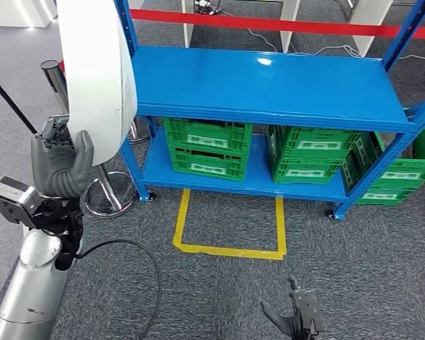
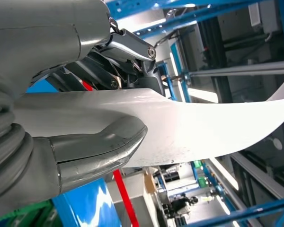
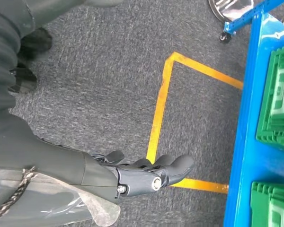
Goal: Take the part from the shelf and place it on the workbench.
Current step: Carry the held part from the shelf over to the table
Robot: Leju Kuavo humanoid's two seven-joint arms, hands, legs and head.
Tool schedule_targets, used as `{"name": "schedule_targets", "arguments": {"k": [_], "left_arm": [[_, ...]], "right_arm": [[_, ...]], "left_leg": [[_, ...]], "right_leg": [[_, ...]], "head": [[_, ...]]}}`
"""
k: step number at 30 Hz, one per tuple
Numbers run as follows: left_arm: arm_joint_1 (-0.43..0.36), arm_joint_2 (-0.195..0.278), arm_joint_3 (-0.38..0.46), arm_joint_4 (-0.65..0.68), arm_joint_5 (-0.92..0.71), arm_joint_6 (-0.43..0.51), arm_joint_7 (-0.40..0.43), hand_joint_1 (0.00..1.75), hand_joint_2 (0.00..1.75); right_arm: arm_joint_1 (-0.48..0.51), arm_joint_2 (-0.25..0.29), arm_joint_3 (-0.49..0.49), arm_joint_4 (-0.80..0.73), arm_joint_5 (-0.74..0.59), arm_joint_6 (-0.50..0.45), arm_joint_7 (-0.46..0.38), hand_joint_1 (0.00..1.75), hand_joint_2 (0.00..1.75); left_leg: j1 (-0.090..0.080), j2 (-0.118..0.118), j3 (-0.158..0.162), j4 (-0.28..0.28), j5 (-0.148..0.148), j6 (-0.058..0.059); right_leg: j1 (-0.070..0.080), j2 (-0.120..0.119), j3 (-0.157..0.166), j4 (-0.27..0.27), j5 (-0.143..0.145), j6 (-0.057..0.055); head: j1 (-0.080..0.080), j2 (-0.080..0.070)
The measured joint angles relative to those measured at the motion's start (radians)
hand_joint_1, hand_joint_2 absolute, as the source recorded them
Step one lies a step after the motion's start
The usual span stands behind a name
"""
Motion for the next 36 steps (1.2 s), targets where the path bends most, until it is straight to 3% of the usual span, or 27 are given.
{"name": "schedule_targets", "arguments": {"k": [2, 5, 6, 8, 10, 11, 12, 14, 16, 18, 20, 22, 23, 25, 27, 28, 29, 32, 33, 35, 36], "left_arm": [[0.000, 0.000, 0.001, 0.000, 0.000, 0.000, 0.000, 1.75, 1.75], [0.000, 0.001, 0.003, 0.000, 0.000, 0.000, 0.000, 1.75, 1.75], [0.000, 0.001, 0.003, 0.000, 0.000, -0.001, 0.000, 1.75, 1.75], [0.000, 0.001, 0.005, 0.000, 0.002, -0.004, 0.000, 1.75, 1.75], [0.003, 0.001, 0.006, 0.000, 0.006, -0.008, 0.001, 1.75, 1.75], [0.006, 0.001, 0.007, 0.000, 0.008, -0.009, 0.001, 1.75, 1.75], [0.008, 0.001, 0.007, 0.000, 0.010, -0.011, 0.001, 1.75, 1.75], [0.010, 0.001, 0.008, -0.001, 0.012, -0.018, 0.001, 1.75, 1.75], [0.010, 0.001, 0.010, -0.002, 0.014, -0.022, 0.001, 1.75, 1.75], [0.010, 0.000, 0.013, -0.005, 0.016, -0.024, 0.001, 1.75, 1.75], [0.010, -0.002, 0.013, -0.006, 0.018, -0.027, 0.002, 1.75, 1.75], [0.008, -0.006, 0.012, -0.007, 0.013, -0.036, 0.006, 1.75, 1.75], [0.006, -0.007, 0.012, -0.007, 0.008, -0.042, 0.009, 1.75, 1.75], [0.003, -0.009, 0.009, -0.008, -0.004, -0.054, 0.020, 1.75, 1.75], [-0.001, -0.010, 0.002, -0.008, -0.010, -0.064, 0.031, 1.75, 1.75], [-0.004, -0.011, -0.002, -0.008, -0.012, -0.067, 0.035, 1.75, 1.75], [-0.008, -0.013, -0.006, -0.008, -0.013, -0.071, 0.038, 1.75, 1.75], [-0.023, -0.023, -0.019, -0.008, -0.019, -0.076, 0.045, 1.75, 1.75], [-0.025, -0.025, -0.023, -0.008, -0.021, -0.077, 0.046, 1.75, 1.75], [-0.028, -0.030, -0.031, -0.008, -0.023, -0.077, 0.048, 1.75, 1.75], [-0.029, -0.032, -0.034, -0.007, -0.024, -0.077, 0.048, 1.75, 1.75]], "right_arm": [[-0.004, 0.000, -0.002, 0.000, 0.000, 0.000, 0.000, 0.00, 1.75], [-0.002, -0.001, -0.007, 0.000, 0.000, 0.000, 0.000, 0.00, 1.75], [-0.002, -0.001, -0.008, 0.000, 0.000, 0.000, 0.000, 0.00, 1.75], [-0.003, 0.000, -0.010, 0.000, -0.002, 0.001, 0.000, 0.00, 1.75], [-0.003, 0.000, -0.013, 0.000, -0.004, 0.003, 0.000, 0.00, 1.75], [-0.002, 0.000, -0.014, 0.000, -0.006, 0.003, 0.000, 0.00, 1.75], [-0.001, -0.001, -0.016, 0.000, -0.009, 0.004, 0.000, 0.00, 1.75], [0.000, -0.001, -0.024, -0.001, -0.017, 0.008, 0.000, 0.00, 1.75], [-0.002, -0.001, -0.035, -0.002, -0.025, 0.013, 0.000, 0.00, 1.75], [-0.003, -0.001, -0.048, -0.003, -0.033, 0.011, 0.001, 0.00, 1.75], [-0.001, -0.002, -0.063, -0.004, -0.041, 0.002, 0.002, 0.00, 1.75], [0.002, -0.004, -0.080, -0.005, -0.050, -0.014, 0.004, 0.00, 1.75], [0.001, -0.004, -0.090, -0.005, -0.056, -0.023, 0.006, 0.00, 1.75], [0.001, -0.005, -0.110, -0.007, -0.070, -0.036, 0.009, 0.00, 1.75], [0.005, -0.005, -0.128, -0.008, -0.074, -0.044, 0.012, 0.00, 1.75], [0.009, -0.005, -0.135, -0.008, -0.072, -0.048, 0.015, 0.00, 1.75], [0.013, -0.006, -0.142, -0.009, -0.068, -0.052, 0.018, 0.00, 1.75], [0.019, -0.012, -0.162, -0.010, -0.054, -0.065, 0.033, 0.00, 1.75], [0.021, -0.013, -0.169, -0.010, -0.052, -0.067, 0.038, 0.00, 1.75], [0.029, -0.016, -0.180, -0.009, -0.048, -0.069, 0.043, 0.00, 1.75], [0.034, -0.018, -0.185, -0.009, -0.047, -0.071, 0.047, 0.00, 1.75]], "left_leg": [[-0.005, 0.009, -0.007, 0.009, 0.000, -0.008], [-0.007, 0.025, -0.015, 0.016, 0.002, -0.021], [-0.005, 0.019, -0.018, 0.025, -0.008, -0.027], [0.000, -0.008, -0.045, 0.096, -0.062, -0.039], [0.007, -0.028, -0.092, 0.225, -0.133, -0.049], [0.010, -0.030, -0.108, 0.274, -0.151, -0.051], [0.011, -0.031, -0.110, 0.290, -0.150, -0.052], [0.015, -0.038, -0.065, 0.214, -0.097, -0.049], [0.019, -0.070, 0.001, 0.086, -0.046, -0.043], [0.018, -0.093, 0.025, 0.027, -0.037, -0.038], [0.017, -0.081, 0.021, 0.018, -0.033, -0.031], [0.020, -0.062, 0.017, 0.010, -0.023, -0.018], [0.022, -0.052, 0.015, 0.007, -0.018, -0.012], [0.018, -0.032, 0.007, 0.007, -0.013, -0.006], [0.015, -0.010, 0.002, 0.007, -0.010, -0.003], [0.014, -0.001, 0.000, 0.007, -0.009, -0.003], [0.012, 0.009, 0.000, 0.007, -0.009, -0.003], [0.003, 0.035, -0.001, 0.011, -0.009, -0.009], [0.000, 0.044, -0.003, 0.012, -0.008, -0.012], [-0.003, 0.061, -0.004, 0.013, -0.007, -0.019], [-0.001, 0.058, -0.005, 0.016, -0.011, -0.024]], "right_leg": [[0.005, -0.022, 0.050, -0.090, 0.018, -0.011], [0.006, -0.012, 0.049, -0.103, 0.022, -0.030], [0.004, -0.005, 0.046, -0.105, 0.027, -0.037], [0.000, 0.009, 0.041, -0.109, 0.037, -0.050], [-0.001, 0.025, 0.032, -0.108, 0.044, -0.054], [-0.001, 0.034, 0.028, -0.108, 0.047, -0.054], [-0.001, 0.044, 0.024, -0.107, 0.050, -0.052], [-0.001, 0.064, 0.019, -0.104, 0.055, -0.048], [-0.001, 0.082, 0.014, -0.100, 0.060, -0.041], [-0.002, 0.097, 0.002, -0.097, 0.068, -0.029], [-0.004, 0.110, -0.010, -0.099, 0.077, -0.013], [-0.004, 0.093, -0.029, -0.079, 0.061, -0.002], [-0.003, 0.075, -0.048, -0.041, 0.035, 0.002], [-0.003, 0.041, -0.105, 0.091, -0.037, 0.009], [-0.003, 0.032, -0.136, 0.183, -0.070, 0.013], [-0.003, 0.030, -0.124, 0.173, -0.059, 0.012], [-0.002, 0.024, -0.090, 0.123, -0.033, 0.010], [0.007, -0.028, 0.029, -0.077, 0.028, -0.007], [0.011, -0.037, 0.044, -0.105, 0.032, -0.014], [0.012, -0.023, 0.041, -0.111, 0.035, -0.025], [0.010, -0.014, 0.040, -0.113, 0.039, -0.030]], "head": [[-0.001, 0.000], [-0.002, 0.000], [-0.003, 0.000], [-0.006, 0.000], [-0.008, 0.000], [-0.008, 0.000], [-0.008, 0.000], [-0.009, 0.000], [-0.008, 0.000], [-0.008, 0.000], [-0.008, 0.000], [-0.004, 0.000], [0.000, 0.000], [0.006, 0.000], [0.006, 0.000], [0.007, 0.000], [0.006, 0.000], [0.006, 0.000], [0.006, 0.000], [0.005, 0.000], [0.005, 0.000]]}}
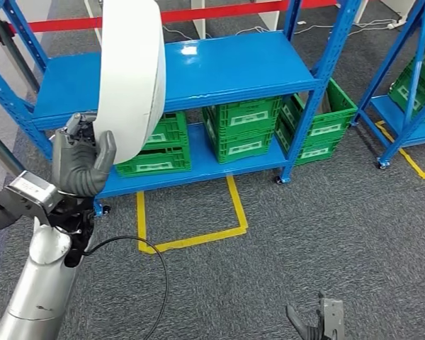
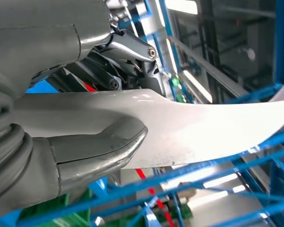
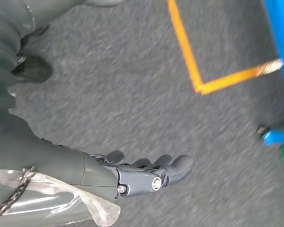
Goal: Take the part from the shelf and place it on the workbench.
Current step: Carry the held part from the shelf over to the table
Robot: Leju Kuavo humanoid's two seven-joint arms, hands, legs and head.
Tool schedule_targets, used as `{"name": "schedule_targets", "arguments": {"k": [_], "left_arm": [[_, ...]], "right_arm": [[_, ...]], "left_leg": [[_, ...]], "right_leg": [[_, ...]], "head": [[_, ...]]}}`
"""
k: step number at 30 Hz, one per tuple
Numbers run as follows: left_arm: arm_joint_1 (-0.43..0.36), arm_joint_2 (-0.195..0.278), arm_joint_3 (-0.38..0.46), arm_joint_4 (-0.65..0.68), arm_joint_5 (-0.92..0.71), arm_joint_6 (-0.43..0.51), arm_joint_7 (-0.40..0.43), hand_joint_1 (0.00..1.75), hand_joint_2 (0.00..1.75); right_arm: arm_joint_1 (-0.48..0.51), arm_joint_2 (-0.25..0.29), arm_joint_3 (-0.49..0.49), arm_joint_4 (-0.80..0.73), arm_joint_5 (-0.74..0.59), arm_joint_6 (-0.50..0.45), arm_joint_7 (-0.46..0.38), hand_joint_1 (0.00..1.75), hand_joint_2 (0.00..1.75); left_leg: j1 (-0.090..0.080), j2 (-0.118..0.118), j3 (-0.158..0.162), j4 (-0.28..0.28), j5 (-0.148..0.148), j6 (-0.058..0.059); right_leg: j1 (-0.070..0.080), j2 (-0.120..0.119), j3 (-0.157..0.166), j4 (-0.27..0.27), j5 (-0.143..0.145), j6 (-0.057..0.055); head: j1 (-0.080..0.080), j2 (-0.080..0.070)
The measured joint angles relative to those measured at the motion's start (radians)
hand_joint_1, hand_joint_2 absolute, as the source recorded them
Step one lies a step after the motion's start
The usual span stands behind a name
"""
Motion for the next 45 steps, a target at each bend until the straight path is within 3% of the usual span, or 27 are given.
{"name": "schedule_targets", "arguments": {"k": [2, 4, 5, 6, 7, 9, 11, 13, 15, 17, 19, 20, 22, 23, 25, 27, 28, 30, 32, 35, 36, 37, 38, 39, 41, 43, 45], "left_arm": [[-0.002, -0.002, -0.003, 0.001, -0.006, -0.003, -0.001, 1.75, 1.75], [0.000, -0.004, -0.006, 0.005, -0.015, -0.011, -0.002, 1.75, 1.75], [0.003, -0.006, -0.009, 0.009, -0.018, -0.015, -0.003, 1.75, 1.75], [0.006, -0.010, -0.013, 0.014, -0.020, -0.018, -0.004, 1.75, 1.75], [0.009, -0.015, -0.018, 0.020, -0.021, -0.020, -0.005, 1.75, 1.75], [0.011, -0.025, -0.029, 0.030, -0.020, -0.025, -0.007, 1.75, 1.75], [0.012, -0.033, -0.037, 0.040, -0.018, -0.031, -0.007, 1.75, 1.75], [0.014, -0.040, -0.044, 0.050, -0.017, -0.033, -0.009, 1.75, 1.75], [0.014, -0.051, -0.055, 0.063, -0.017, -0.033, -0.009, 1.75, 1.75], [0.013, -0.063, -0.066, 0.075, -0.017, -0.034, -0.010, 1.75, 1.75], [0.015, -0.068, -0.071, 0.081, -0.017, -0.036, -0.010, 1.75, 1.75], [0.018, -0.069, -0.073, 0.084, -0.017, -0.037, -0.010, 1.75, 1.75], [0.022, -0.072, -0.080, 0.093, -0.017, -0.039, -0.010, 1.75, 1.75], [0.023, -0.074, -0.084, 0.097, -0.018, -0.040, -0.010, 1.75, 1.75], [0.024, -0.077, -0.092, 0.101, -0.019, -0.045, -0.010, 1.75, 1.75], [0.024, -0.078, -0.098, 0.103, -0.021, -0.049, -0.010, 1.75, 1.75], [0.025, -0.078, -0.100, 0.104, -0.022, -0.050, -0.010, 1.75, 1.75], [0.025, -0.078, -0.104, 0.107, -0.023, -0.054, -0.010, 1.75, 1.75], [0.024, -0.078, -0.107, 0.109, -0.025, -0.061, -0.010, 1.75, 1.75], [0.025, -0.075, -0.110, 0.114, -0.027, -0.069, -0.012, 1.75, 1.75], [0.027, -0.074, -0.112, 0.117, -0.027, -0.071, -0.012, 1.75, 1.75], [0.028, -0.073, -0.114, 0.119, -0.027, -0.075, -0.012, 1.75, 1.75], [0.027, -0.073, -0.117, 0.122, -0.028, -0.081, -0.012, 1.75, 1.75], [0.026, -0.072, -0.120, 0.125, -0.030, -0.088, -0.012, 1.75, 1.75], [0.018, -0.071, -0.130, 0.131, -0.036, -0.103, -0.011, 1.75, 1.75], [0.010, -0.070, -0.141, 0.139, -0.043, -0.110, -0.008, 1.75, 1.75], [0.004, -0.072, -0.151, 0.147, -0.047, -0.111, -0.007, 1.75, 1.75]], "right_arm": [[0.004, -0.004, -0.010, 0.002, 0.008, -0.009, 0.023, 0.00, 1.75], [0.008, -0.009, -0.022, 0.015, 0.025, -0.019, 0.069, 0.00, 1.75], [0.013, -0.012, -0.029, 0.026, 0.036, -0.020, 0.098, 0.00, 1.75], [0.022, -0.018, -0.036, 0.039, 0.046, -0.021, 0.130, 0.00, 1.75], [0.034, -0.024, -0.043, 0.053, 0.057, -0.023, 0.164, 0.00, 1.75], [0.056, -0.034, -0.054, 0.079, 0.077, -0.032, 0.242, 0.00, 1.75], [0.068, -0.039, -0.060, 0.095, 0.092, -0.043, 0.317, 0.00, 1.75], [0.073, -0.043, -0.063, 0.107, 0.102, -0.052, 0.372, 0.00, 1.75], [0.080, -0.047, -0.069, 0.123, 0.107, -0.057, 0.407, 0.00, 1.75], [0.087, -0.050, -0.074, 0.136, 0.114, -0.059, 0.437, 0.00, 1.75], [0.087, -0.051, -0.075, 0.141, 0.129, -0.059, 0.497, 0.00, 1.75], [0.086, -0.051, -0.075, 0.143, 0.139, -0.060, 0.536, 0.00, 1.75], [0.091, -0.051, -0.075, 0.146, 0.159, -0.060, 0.590, 0.00, 1.75], [0.095, -0.051, -0.075, 0.147, 0.167, -0.060, 0.605, 0.00, 1.75], [0.100, -0.052, -0.074, 0.149, 0.185, -0.059, 0.615, 0.00, 1.75], [0.097, -0.054, -0.074, 0.149, 0.207, -0.057, 0.606, 0.00, 1.75], [0.096, -0.056, -0.074, 0.149, 0.219, -0.055, 0.596, 0.00, 1.75], [0.096, -0.060, -0.074, 0.149, 0.243, -0.047, 0.570, 0.00, 1.75], [0.097, -0.064, -0.073, 0.149, 0.264, -0.036, 0.548, 0.00, 1.75], [0.090, -0.071, -0.071, 0.150, 0.282, -0.026, 0.530, 0.00, 1.75], [0.088, -0.072, -0.070, 0.150, 0.289, -0.022, 0.530, 0.00, 1.75], [0.088, -0.073, -0.069, 0.151, 0.297, -0.017, 0.534, 0.00, 1.75], [0.087, -0.074, -0.067, 0.152, 0.307, -0.008, 0.544, 0.00, 1.75], [0.088, -0.074, -0.064, 0.153, 0.317, 0.004, 0.558, 0.00, 1.75], [0.087, -0.075, -0.054, 0.156, 0.337, 0.033, 0.592, 0.00, 1.75], [0.086, -0.075, -0.045, 0.159, 0.349, 0.055, 0.616, 0.00, 1.75], [0.088, -0.076, -0.041, 0.162, 0.354, 0.064, 0.630, 0.00, 1.75]], "left_leg": [[0.006, -0.038, -0.018, 0.049, -0.039, -0.012], [0.013, -0.080, -0.066, 0.170, -0.107, -0.021], [0.014, -0.087, -0.091, 0.234, -0.133, -0.023], [0.015, -0.089, -0.106, 0.273, -0.143, -0.024], [0.017, -0.090, -0.106, 0.278, -0.133, -0.025], [0.021, -0.103, -0.056, 0.176, -0.065, -0.022], [0.027, -0.149, -0.001, 0.059, -0.019, -0.018], [0.027, -0.182, 0.011, 0.020, -0.020, -0.013], [0.024, -0.171, 0.008, 0.010, -0.017, -0.004], [0.026, -0.150, 0.008, 0.004, -0.011, 0.008], [0.024, -0.123, 0.007, 0.002, -0.009, 0.015], [0.023, -0.107, 0.006, 0.002, -0.009, 0.016], [0.021, -0.079, 0.005, 0.003, -0.009, 0.017], [0.021, -0.068, 0.005, 0.003, -0.009, 0.017], [0.019, -0.049, 0.006, 0.003, -0.011, 0.014], [0.014, -0.032, 0.005, 0.006, -0.013, 0.007], [0.011, -0.024, 0.005, 0.006, -0.013, 0.002], [0.011, -0.013, 0.006, 0.008, -0.015, -0.008], [0.015, -0.037, -0.003, 0.036, -0.041, -0.019], [0.019, -0.086, -0.072, 0.207, -0.135, -0.027], [0.019, -0.090, -0.094, 0.260, -0.153, -0.027], [0.019, -0.092, -0.104, 0.283, -0.153, -0.026], [0.019, -0.093, -0.096, 0.268, -0.133, -0.024], [0.019, -0.098, -0.073, 0.218, -0.098, -0.021], [0.020, -0.135, -0.017, 0.092, -0.035, -0.011], [0.019, -0.165, 0.006, 0.028, -0.021, -0.005], [0.018, -0.155, 0.006, 0.016, -0.020, 0.001]], "right_leg": [[-0.006, 0.020, -0.003, -0.004, 0.008, -0.012], [-0.008, 0.041, -0.005, -0.004, 0.012, -0.017], [-0.008, 0.051, -0.006, -0.004, 0.013, -0.018], [-0.008, 0.061, -0.007, -0.003, 0.013, -0.018], [-0.008, 0.070, -0.007, -0.002, 0.013, -0.018], [-0.008, 0.091, -0.007, 0.002, 0.013, -0.015], [-0.010, 0.111, -0.014, 0.008, 0.015, -0.006], [-0.016, 0.130, -0.031, 0.013, 0.020, 0.008], [-0.023, 0.143, -0.048, 0.017, 0.024, 0.022], [-0.023, 0.115, -0.072, 0.053, 0.000, 0.032], [-0.020, 0.069, -0.125, 0.164, -0.058, 0.037], [-0.021, 0.057, -0.154, 0.229, -0.084, 0.039], [-0.021, 0.046, -0.177, 0.286, -0.094, 0.042], [-0.021, 0.042, -0.159, 0.259, -0.074, 0.041], [-0.019, 0.017, -0.083, 0.129, -0.022, 0.037], [-0.012, -0.009, -0.025, 0.029, 0.001, 0.028], [-0.009, -0.013, -0.017, 0.014, 0.000, 0.024], [-0.009, 0.003, -0.018, 0.012, 0.004, 0.014], [-0.012, 0.018, -0.018, 0.009, 0.009, 0.003], [-0.013, 0.044, -0.019, 0.008, 0.013, -0.008], [-0.012, 0.055, -0.020, 0.008, 0.014, -0.009], [-0.011, 0.065, -0.020, 0.009, 0.014, -0.009], [-0.011, 0.076, -0.021, 0.010, 0.014, -0.009], [-0.011, 0.087, -0.021, 0.012, 0.014, -0.009], [-0.011, 0.106, -0.025, 0.018, 0.015, -0.005], [-0.015, 0.123, -0.038, 0.022, 0.020, 0.007], [-0.021, 0.140, -0.049, 0.020, 0.027, 0.022]], "head": [[-0.001, 0.000], [-0.002, 0.000], [-0.002, 0.000], [-0.002, 0.000], [-0.002, 0.000], [-0.002, 0.000], [-0.002, 0.000], [-0.001, 0.000], [-0.001, 0.000], [0.004, 0.000], [0.009, 0.000], [0.011, 0.000], [0.010, 0.000], [0.011, 0.000], [0.011, 0.000], [0.009, 0.000], [0.008, 0.000], [0.006, 0.000], [0.004, 0.000], [0.000, 0.000], [0.001, 0.000], [0.001, 0.000], [0.001, 0.000], [0.001, 0.000], [0.001, 0.000], [0.002, 0.000], [0.001, 0.000]]}}
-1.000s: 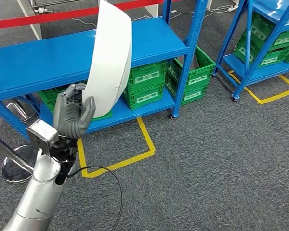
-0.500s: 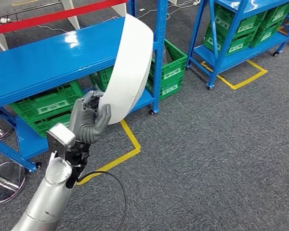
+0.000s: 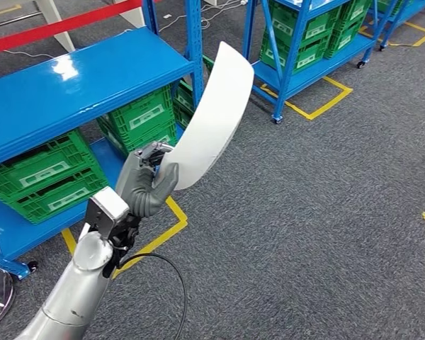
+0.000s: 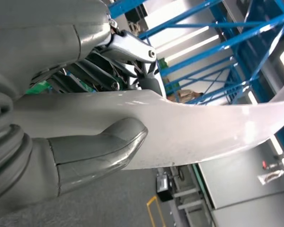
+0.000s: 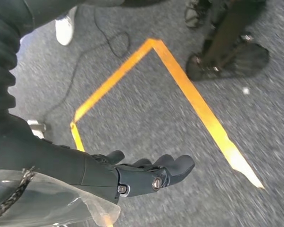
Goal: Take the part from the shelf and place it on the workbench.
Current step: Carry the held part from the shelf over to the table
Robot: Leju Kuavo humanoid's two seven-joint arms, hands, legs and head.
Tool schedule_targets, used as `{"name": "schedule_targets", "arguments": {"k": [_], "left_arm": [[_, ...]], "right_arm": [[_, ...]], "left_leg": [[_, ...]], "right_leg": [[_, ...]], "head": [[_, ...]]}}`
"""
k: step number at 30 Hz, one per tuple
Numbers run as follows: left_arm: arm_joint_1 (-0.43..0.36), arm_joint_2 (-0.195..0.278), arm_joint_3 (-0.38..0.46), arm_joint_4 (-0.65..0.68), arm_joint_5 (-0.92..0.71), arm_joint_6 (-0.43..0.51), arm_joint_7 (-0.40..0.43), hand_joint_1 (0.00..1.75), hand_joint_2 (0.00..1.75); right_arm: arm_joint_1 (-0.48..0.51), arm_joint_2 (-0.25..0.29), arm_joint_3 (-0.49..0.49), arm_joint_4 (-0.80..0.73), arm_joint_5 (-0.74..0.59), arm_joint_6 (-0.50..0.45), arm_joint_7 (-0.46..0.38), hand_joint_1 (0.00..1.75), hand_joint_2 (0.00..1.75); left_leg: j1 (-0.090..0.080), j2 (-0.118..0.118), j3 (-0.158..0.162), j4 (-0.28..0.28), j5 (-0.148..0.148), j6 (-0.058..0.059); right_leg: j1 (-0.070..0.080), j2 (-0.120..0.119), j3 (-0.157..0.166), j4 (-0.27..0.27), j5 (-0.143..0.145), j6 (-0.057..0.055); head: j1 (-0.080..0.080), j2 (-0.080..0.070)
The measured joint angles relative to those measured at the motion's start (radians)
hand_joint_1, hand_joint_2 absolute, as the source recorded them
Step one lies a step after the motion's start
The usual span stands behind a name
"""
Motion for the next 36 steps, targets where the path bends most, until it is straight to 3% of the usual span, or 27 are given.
{"name": "schedule_targets", "arguments": {"k": [1, 3, 5, 7, 8, 10, 12, 13, 15, 17, 19, 21, 22, 23, 25, 27, 29, 31, 33, 35, 36], "left_arm": [[-0.003, -0.002, -0.004, 0.003, -0.001, -0.001, 0.000, 1.75, 1.75], [-0.009, -0.005, -0.012, 0.008, -0.002, -0.005, 0.000, 1.75, 1.75], [-0.011, -0.007, -0.017, 0.014, -0.003, -0.010, 0.000, 1.75, 1.75], [-0.011, -0.007, -0.020, 0.021, -0.003, -0.014, 0.000, 1.75, 1.75], [-0.012, -0.007, -0.021, 0.024, -0.003, -0.015, 0.000, 1.75, 1.75], [-0.018, -0.008, -0.022, 0.029, -0.001, -0.018, -0.001, 1.75, 1.75], [-0.029, -0.010, -0.022, 0.031, -0.001, -0.023, -0.002, 1.75, 1.75], [-0.035, -0.011, -0.023, 0.031, -0.001, -0.026, -0.002, 1.75, 1.75], [-0.047, -0.013, -0.026, 0.033, -0.002, -0.029, -0.003, 1.75, 1.75], [-0.061, -0.015, -0.030, 0.036, -0.004, -0.034, -0.006, 1.75, 1.75], [-0.075, -0.017, -0.035, 0.039, -0.006, -0.041, -0.013, 1.75, 1.75], [-0.082, -0.017, -0.041, 0.044, -0.007, -0.047, -0.018, 1.75, 1.75], [-0.082, -0.017, -0.043, 0.046, -0.008, -0.047, -0.019, 1.75, 1.75], [-0.083, -0.017, -0.045, 0.047, -0.008, -0.047, -0.020, 1.75, 1.75], [-0.090, -0.017, -0.048, 0.048, -0.010, -0.047, -0.021, 1.75, 1.75], [-0.104, -0.018, -0.051, 0.049, -0.011, -0.050, -0.021, 1.75, 1.75], [-0.115, -0.020, -0.054, 0.049, -0.013, -0.055, -0.022, 1.75, 1.75], [-0.124, -0.024, -0.056, 0.049, -0.014, -0.061, -0.023, 1.75, 1.75], [-0.132, -0.029, -0.060, 0.050, -0.016, -0.065, -0.024, 1.75, 1.75], [-0.137, -0.032, -0.062, 0.051, -0.016, -0.065, -0.025, 1.75, 1.75], [-0.138, -0.032, -0.062, 0.052, -0.017, -0.065, -0.025, 1.75, 1.75]], "right_arm": [[0.002, -0.001, 0.002, 0.002, 0.001, 0.002, 0.003, 0.00, 1.75], [0.003, -0.004, 0.005, 0.004, 0.002, 0.008, 0.013, 0.00, 1.75], [0.000, -0.004, 0.008, 0.005, 0.004, 0.017, 0.029, 0.00, 1.75], [0.000, -0.004, 0.010, 0.006, 0.006, 0.023, 0.045, 0.00, 1.75], [0.002, -0.004, 0.011, 0.006, 0.007, 0.027, 0.051, 0.00, 1.75], [0.004, -0.004, 0.011, 0.006, 0.009, 0.036, 0.058, 0.00, 1.75], [0.001, -0.004, 0.011, 0.006, 0.010, 0.050, 0.060, 0.00, 1.75], [-0.001, -0.004, 0.011, 0.006, 0.010, 0.059, 0.061, 0.00, 1.75], [-0.001, -0.004, 0.011, 0.008, 0.010, 0.085, 0.068, 0.00, 1.75], [0.001, -0.004, 0.011, 0.010, 0.017, 0.126, 0.081, 0.00, 1.75], [0.000, -0.005, 0.011, 0.010, 0.024, 0.164, 0.089, 0.00, 1.75], [-0.002, -0.005, 0.011, 0.010, 0.027, 0.182, 0.092, 0.00, 1.75], [-0.002, -0.005, 0.011, 0.010, 0.028, 0.187, 0.092, 0.00, 1.75], [-0.002, -0.005, 0.011, 0.011, 0.028, 0.191, 0.092, 0.00, 1.75], [-0.002, -0.005, 0.011, 0.011, 0.031, 0.198, 0.092, 0.00, 1.75], [-0.003, -0.003, 0.011, 0.012, 0.033, 0.207, 0.092, 0.00, 1.75], [-0.004, -0.001, 0.011, 0.013, 0.034, 0.223, 0.092, 0.00, 1.75], [-0.002, -0.002, 0.011, 0.015, 0.034, 0.239, 0.093, 0.00, 1.75], [-0.001, -0.003, 0.011, 0.015, 0.036, 0.246, 0.093, 0.00, 1.75], [-0.004, -0.004, 0.011, 0.016, 0.038, 0.248, 0.093, 0.00, 1.75], [-0.005, -0.004, 0.011, 0.016, 0.038, 0.249, 0.093, 0.00, 1.75]], "left_leg": [[0.001, 0.010, 0.001, -0.006, 0.004, 0.005], [0.006, 0.032, 0.005, -0.017, 0.012, 0.016], [0.004, 0.056, 0.004, -0.018, 0.013, 0.022], [0.003, 0.080, 0.003, -0.017, 0.012, 0.022], [0.003, 0.091, 0.003, -0.017, 0.012, 0.021], [0.003, 0.110, 0.005, -0.016, 0.009, 0.017], [-0.003, 0.126, 0.005, -0.013, 0.005, 0.006], [-0.007, 0.132, 0.005, -0.011, 0.003, 0.001], [-0.009, 0.146, 0.007, -0.011, 0.002, -0.008], [-0.004, 0.134, 0.004, 0.005, -0.016, -0.018], [0.000, 0.095, -0.031, 0.091, -0.070, -0.024], [0.000, 0.069, -0.090, 0.225, -0.128, -0.024], [-0.001, 0.065, -0.110, 0.266, -0.136, -0.023], [-0.001, 0.063, -0.115, 0.274, -0.124, -0.020], [-0.002, 0.051, -0.079, 0.183, -0.055, -0.010], [-0.002, 0.016, -0.029, 0.061, 0.000, 0.003], [-0.004, -0.002, -0.010, 0.010, 0.008, 0.007], [-0.004, 0.012, -0.007, -0.004, 0.011, 0.009], [0.000, 0.030, -0.002, -0.017, 0.019, 0.015], [0.001, 0.053, 0.000, -0.022, 0.022, 0.020], [0.001, 0.065, 0.000, -0.022, 0.021, 0.022]], "right_leg": [[0.000, -0.004, -0.005, 0.002, -0.001, 0.006], [0.002, -0.041, -0.034, 0.050, -0.032, 0.015], [0.001, -0.082, -0.094, 0.173, -0.092, 0.023], [-0.001, -0.094, -0.138, 0.267, -0.120, 0.029], [-0.002, -0.098, -0.133, 0.262, -0.109, 0.031], [-0.002, -0.120, -0.066, 0.146, -0.051, 0.031], [0.003, -0.148, 0.004, 0.027, -0.017, 0.021], [0.006, -0.155, 0.019, 0.002, -0.014, 0.013], [0.008, -0.139, 0.017, -0.002, -0.014, -0.003], [0.006, -0.123, 0.017, -0.004, -0.011, -0.015], [0.004, -0.107, 0.017, -0.006, -0.008, -0.027], [0.006, -0.087, 0.017, -0.005, -0.007, -0.032], [0.007, -0.075, 0.017, -0.005, -0.007, -0.033], [0.008, -0.062, 0.018, -0.004, -0.007, -0.033], [0.010, -0.038, 0.019, -0.002, -0.007, -0.033], [0.011, -0.018, 0.016, 0.001, -0.006, -0.029], [0.007, -0.003, 0.006, 0.002, 0.000, -0.018], [0.003, 0.006, -0.004, 0.000, 0.004, -0.005], [0.005, -0.028, -0.024, 0.031, -0.016, 0.004], [0.007, -0.076, -0.077, 0.137, -0.070, 0.011], [0.005, -0.086, -0.110, 0.203, -0.097, 0.016]], "head": [[0.001, 0.000], [0.008, 0.000], [0.014, 0.000], [0.014, 0.000], [0.014, 0.000], [0.014, 0.000], [0.013, 0.000], [0.011, 0.000], [0.008, 0.000], [0.007, 0.000], [0.004, 0.000], [0.003, 0.000], [0.003, 0.000], [0.003, 0.000], [0.002, 0.000], [0.004, 0.000], [0.003, 0.000], [0.002, 0.000], [0.007, 0.000], [0.011, 0.000], [0.012, 0.000]]}}
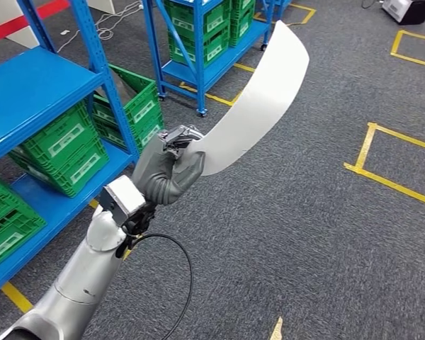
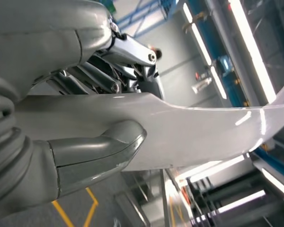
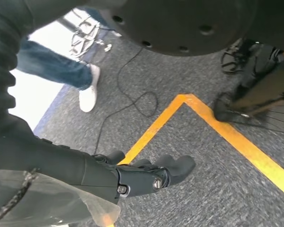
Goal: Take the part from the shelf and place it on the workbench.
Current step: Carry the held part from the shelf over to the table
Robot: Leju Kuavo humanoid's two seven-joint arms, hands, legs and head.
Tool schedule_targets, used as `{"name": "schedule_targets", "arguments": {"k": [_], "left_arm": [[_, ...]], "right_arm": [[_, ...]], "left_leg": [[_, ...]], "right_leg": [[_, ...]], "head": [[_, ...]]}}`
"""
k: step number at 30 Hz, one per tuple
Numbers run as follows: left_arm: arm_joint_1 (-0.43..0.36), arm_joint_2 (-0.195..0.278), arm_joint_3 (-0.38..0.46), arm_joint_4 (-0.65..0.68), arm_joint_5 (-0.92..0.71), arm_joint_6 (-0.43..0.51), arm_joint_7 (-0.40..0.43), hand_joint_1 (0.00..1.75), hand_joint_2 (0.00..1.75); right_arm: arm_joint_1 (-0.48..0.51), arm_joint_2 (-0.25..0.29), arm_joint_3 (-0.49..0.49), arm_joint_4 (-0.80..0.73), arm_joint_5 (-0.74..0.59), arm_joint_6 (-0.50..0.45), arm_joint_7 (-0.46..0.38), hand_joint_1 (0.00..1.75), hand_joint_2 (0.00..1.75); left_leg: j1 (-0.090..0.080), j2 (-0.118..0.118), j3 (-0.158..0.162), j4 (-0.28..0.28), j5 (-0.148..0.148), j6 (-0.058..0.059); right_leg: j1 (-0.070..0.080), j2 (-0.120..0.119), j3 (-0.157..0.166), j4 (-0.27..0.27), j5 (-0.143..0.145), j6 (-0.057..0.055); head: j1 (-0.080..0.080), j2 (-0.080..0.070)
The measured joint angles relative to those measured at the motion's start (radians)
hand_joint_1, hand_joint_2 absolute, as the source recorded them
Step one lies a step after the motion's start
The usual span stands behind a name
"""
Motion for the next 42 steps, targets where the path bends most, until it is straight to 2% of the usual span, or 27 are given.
{"name": "schedule_targets", "arguments": {"k": [2, 3, 5, 7, 8, 10, 11, 13, 15, 16, 17, 18, 19, 21, 22, 23, 25, 26, 28, 30, 32, 33, 34, 36, 38, 40, 42], "left_arm": [[0.000, 0.000, -0.003, 0.003, 0.000, 0.000, 0.000, 1.75, 1.75], [0.000, 0.000, -0.004, 0.004, 0.000, 0.000, 0.000, 1.75, 1.75], [-0.001, -0.001, -0.007, 0.005, 0.000, 0.000, 0.000, 1.75, 1.75], [-0.004, -0.001, -0.007, 0.005, -0.001, -0.001, 0.000, 1.75, 1.75], [-0.006, -0.002, -0.008, 0.005, -0.002, -0.004, -0.001, 1.75, 1.75], [-0.008, -0.002, -0.010, 0.006, -0.004, -0.013, -0.002, 1.75, 1.75], [-0.009, -0.003, -0.012, 0.007, -0.005, -0.019, -0.002, 1.75, 1.75], [-0.012, -0.004, -0.014, 0.010, -0.006, -0.029, -0.005, 1.75, 1.75], [-0.013, -0.003, -0.016, 0.016, -0.006, -0.035, -0.006, 1.75, 1.75], [-0.012, -0.003, -0.018, 0.020, -0.007, -0.036, -0.006, 1.75, 1.75], [-0.012, -0.002, -0.020, 0.024, -0.007, -0.036, -0.006, 1.75, 1.75], [-0.012, -0.003, -0.023, 0.028, -0.007, -0.036, -0.006, 1.75, 1.75], [-0.012, -0.003, -0.025, 0.030, -0.007, -0.036, -0.007, 1.75, 1.75], [-0.018, -0.006, -0.029, 0.031, -0.008, -0.037, -0.007, 1.75, 1.75], [-0.023, -0.007, -0.031, 0.032, -0.010, -0.039, -0.007, 1.75, 1.75], [-0.028, -0.009, -0.034, 0.033, -0.012, -0.041, -0.006, 1.75, 1.75], [-0.033, -0.014, -0.041, 0.036, -0.019, -0.048, -0.004, 1.75, 1.75], [-0.033, -0.017, -0.046, 0.038, -0.022, -0.051, -0.003, 1.75, 1.75], [-0.033, -0.023, -0.057, 0.042, -0.026, -0.053, -0.001, 1.75, 1.75], [-0.030, -0.025, -0.065, 0.051, -0.028, -0.053, 0.000, 1.75, 1.75], [-0.024, -0.025, -0.074, 0.063, -0.034, -0.053, 0.002, 1.75, 1.75], [-0.022, -0.025, -0.079, 0.068, -0.037, -0.053, 0.002, 1.75, 1.75], [-0.022, -0.026, -0.084, 0.073, -0.041, -0.053, 0.002, 1.75, 1.75], [-0.025, -0.030, -0.092, 0.079, -0.044, -0.053, 0.002, 1.75, 1.75], [-0.029, -0.032, -0.096, 0.081, -0.044, -0.053, 0.002, 1.75, 1.75], [-0.030, -0.033, -0.100, 0.083, -0.044, -0.052, 0.002, 1.75, 1.75], [-0.031, -0.034, -0.104, 0.085, -0.044, -0.052, 0.001, 1.75, 1.75]], "right_arm": [[0.000, -0.001, 0.000, 0.000, 0.000, 0.000, 0.000, 0.00, 1.75], [0.001, -0.001, 0.000, 0.000, 0.000, 0.000, 0.000, 0.00, 1.75], [0.001, -0.004, 0.000, 0.000, 0.000, 0.000, 0.000, 0.00, 1.75], [0.000, -0.005, 0.000, 0.000, 0.001, 0.003, 0.001, 0.00, 1.75], [0.000, -0.005, 0.000, 0.000, 0.001, 0.008, 0.002, 0.00, 1.75], [0.000, -0.005, 0.000, 0.001, 0.003, 0.028, 0.006, 0.00, 1.75], [0.001, -0.005, 0.000, 0.001, 0.005, 0.045, 0.011, 0.00, 1.75], [0.001, -0.005, -0.001, 0.002, 0.010, 0.079, 0.020, 0.00, 1.75], [-0.001, -0.005, -0.001, 0.002, 0.014, 0.103, 0.024, 0.00, 1.75], [-0.001, -0.005, -0.001, 0.002, 0.016, 0.110, 0.024, 0.00, 1.75], [0.000, -0.005, -0.001, 0.002, 0.017, 0.116, 0.024, 0.00, 1.75], [0.001, -0.004, -0.001, 0.002, 0.019, 0.121, 0.025, 0.00, 1.75], [0.002, -0.004, -0.001, 0.003, 0.020, 0.125, 0.027, 0.00, 1.75], [0.002, 0.001, -0.001, 0.004, 0.021, 0.130, 0.033, 0.00, 1.75], [0.000, 0.003, -0.001, 0.004, 0.021, 0.131, 0.036, 0.00, 1.75], [-0.001, 0.004, -0.001, 0.005, 0.022, 0.131, 0.038, 0.00, 1.75], [-0.001, 0.005, -0.001, 0.006, 0.022, 0.125, 0.038, 0.00, 1.75], [0.001, 0.004, -0.001, 0.006, 0.021, 0.122, 0.037, 0.00, 1.75], [0.000, 0.002, -0.001, 0.006, 0.023, 0.120, 0.037, 0.00, 1.75], [-0.002, -0.002, -0.001, 0.006, 0.026, 0.120, 0.037, 0.00, 1.75], [-0.001, -0.007, -0.001, 0.006, 0.026, 0.124, 0.037, 0.00, 1.75], [0.000, -0.009, -0.001, 0.006, 0.027, 0.126, 0.037, 0.00, 1.75], [0.002, -0.010, -0.001, 0.006, 0.027, 0.127, 0.038, 0.00, 1.75], [0.001, -0.011, -0.001, 0.006, 0.029, 0.128, 0.038, 0.00, 1.75], [-0.001, -0.010, -0.001, 0.006, 0.032, 0.129, 0.038, 0.00, 1.75], [0.001, -0.010, -0.002, 0.007, 0.034, 0.130, 0.038, 0.00, 1.75], [0.004, -0.010, -0.002, 0.007, 0.035, 0.131, 0.038, 0.00, 1.75]], "left_leg": [[0.000, 0.023, 0.000, 0.001, -0.002, -0.001], [0.001, 0.033, 0.000, 0.001, -0.003, -0.002], [0.001, 0.051, 0.001, 0.005, -0.008, -0.011], [-0.004, 0.064, 0.001, 0.013, -0.015, -0.023], [-0.007, 0.070, 0.001, 0.015, -0.017, -0.028], [-0.007, 0.084, 0.004, 0.014, -0.019, -0.036], [-0.005, 0.080, 0.005, 0.019, -0.026, -0.041], [0.000, 0.047, -0.017, 0.078, -0.068, -0.048], [0.000, 0.010, -0.076, 0.210, -0.132, -0.047], [-0.001, 0.003, -0.106, 0.271, -0.152, -0.044], [-0.003, -0.001, -0.124, 0.304, -0.154, -0.039], [-0.005, -0.003, -0.125, 0.300, -0.138, -0.032], [-0.009, -0.008, -0.109, 0.259, -0.104, -0.023], [-0.019, -0.042, -0.054, 0.129, -0.029, 0.002], [-0.023, -0.059, -0.032, 0.075, -0.009, 0.011], [-0.026, -0.070, -0.019, 0.043, -0.003, 0.017], [-0.026, -0.062, -0.012, 0.022, -0.007, 0.018], [-0.024, -0.052, -0.009, 0.014, -0.003, 0.016], [-0.017, -0.031, 0.000, -0.004, 0.006, 0.014], [-0.016, -0.007, 0.002, -0.009, 0.007, 0.014], [-0.015, 0.017, 0.002, -0.008, 0.005, 0.012], [-0.013, 0.028, 0.002, -0.008, 0.003, 0.010], [-0.011, 0.038, 0.003, -0.006, 0.001, 0.006], [-0.010, 0.056, 0.002, 0.004, -0.009, -0.008], [-0.014, 0.068, -0.001, 0.017, -0.018, -0.021], [-0.017, 0.079, -0.001, 0.023, -0.022, -0.026], [-0.012, 0.068, -0.003, 0.038, -0.038, -0.032]], "right_leg": [[-0.005, -0.006, -0.032, 0.065, -0.013, 0.007], [-0.008, -0.010, -0.018, 0.042, 0.007, 0.010], [-0.011, -0.038, 0.053, -0.086, 0.062, 0.017], [-0.009, -0.062, 0.107, -0.182, 0.088, 0.008], [-0.006, -0.064, 0.114, -0.195, 0.086, -0.001], [-0.003, -0.045, 0.113, -0.194, 0.087, -0.019], [-0.002, -0.036, 0.113, -0.194, 0.088, -0.026], [-0.003, -0.019, 0.115, -0.196, 0.090, -0.038], [0.000, 0.001, 0.116, -0.196, 0.091, -0.046], [0.003, 0.012, 0.116, -0.196, 0.091, -0.049], [0.006, 0.023, 0.116, -0.196, 0.091, -0.050], [0.009, 0.035, 0.117, -0.196, 0.091, -0.051], [0.011, 0.047, 0.119, -0.196, 0.091, -0.051], [0.013, 0.068, 0.119, -0.195, 0.092, -0.051], [0.012, 0.078, 0.117, -0.194, 0.093, -0.049], [0.010, 0.086, 0.113, -0.194, 0.095, -0.046], [0.008, 0.102, 0.106, -0.196, 0.100, -0.036], [0.008, 0.097, 0.102, -0.195, 0.100, -0.032], [0.012, 0.060, 0.078, -0.154, 0.073, -0.024], [0.012, 0.017, 0.022, -0.043, 0.015, -0.014], [0.009, 0.003, -0.021, 0.051, -0.015, -0.002], [0.007, -0.001, -0.020, 0.051, -0.006, 0.004], [0.003, -0.008, 0.003, 0.011, 0.020, 0.010], [-0.001, -0.038, 0.075, -0.114, 0.068, 0.022], [0.000, -0.055, 0.114, -0.182, 0.079, 0.009], [0.003, -0.040, 0.114, -0.183, 0.076, -0.017], [0.005, -0.025, 0.115, -0.181, 0.077, -0.032]], "head": [[0.000, 0.000], [0.000, 0.000], [0.001, 0.000], [0.001, 0.000], [0.000, 0.000], [-0.002, 0.000], [-0.002, 0.000], [-0.004, 0.000], [-0.006, 0.000], [-0.007, 0.000], [-0.007, 0.000], [-0.007, 0.000], [-0.007, 0.000], [-0.006, 0.000], [-0.007, 0.000], [-0.007, 0.000], [-0.010, 0.000], [-0.010, 0.000], [-0.006, 0.000], [-0.004, 0.000], [-0.004, 0.000], [-0.004, 0.000], [-0.004, 0.000], [-0.001, 0.000], [0.000, 0.000], [-0.003, 0.000], [-0.006, 0.000]]}}
